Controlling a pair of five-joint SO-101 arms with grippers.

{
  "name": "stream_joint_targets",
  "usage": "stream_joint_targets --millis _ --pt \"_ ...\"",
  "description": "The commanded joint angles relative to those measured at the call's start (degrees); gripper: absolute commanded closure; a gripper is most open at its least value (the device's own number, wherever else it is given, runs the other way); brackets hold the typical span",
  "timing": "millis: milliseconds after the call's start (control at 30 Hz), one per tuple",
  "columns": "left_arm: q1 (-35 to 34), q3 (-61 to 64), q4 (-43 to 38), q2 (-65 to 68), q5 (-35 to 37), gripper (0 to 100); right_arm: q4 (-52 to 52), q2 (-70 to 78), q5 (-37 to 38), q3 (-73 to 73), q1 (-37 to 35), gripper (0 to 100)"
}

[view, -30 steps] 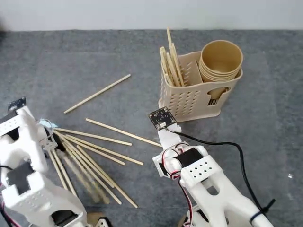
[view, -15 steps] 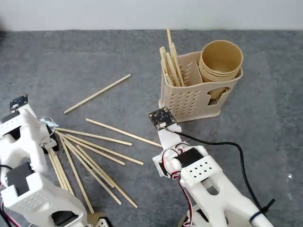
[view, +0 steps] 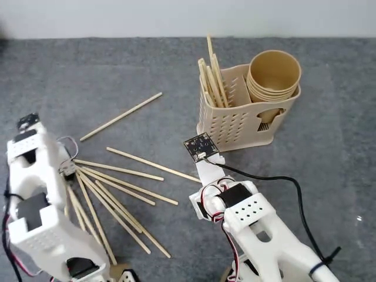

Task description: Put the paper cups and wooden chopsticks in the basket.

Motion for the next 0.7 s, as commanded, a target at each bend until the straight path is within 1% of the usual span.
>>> stream_joint_targets --millis 0,100,233,367,533,667 --pt "3.3 -6.4 4.7 0.0 2.6 99 0.0 -1.3 0.7 0.3 0.4 81.6" --pt "3.9 -10.1 8.6 0.0 3.4 99 0.0 -1.3 0.7 0.4 0.4 81.6" --pt "3.9 -15.3 11.7 0.0 4.0 99 0.0 -1.3 0.7 0.4 0.4 81.6" --pt "4.0 -24.8 17.8 0.0 5.5 99 0.0 -1.4 0.7 0.4 0.4 81.6" --pt "5.5 -38.6 27.3 0.0 5.6 99 0.0 -1.4 0.7 0.4 0.4 81.6" --pt "7.5 -47.3 30.9 0.1 7.3 99 0.0 -1.5 0.7 0.4 0.4 81.6"
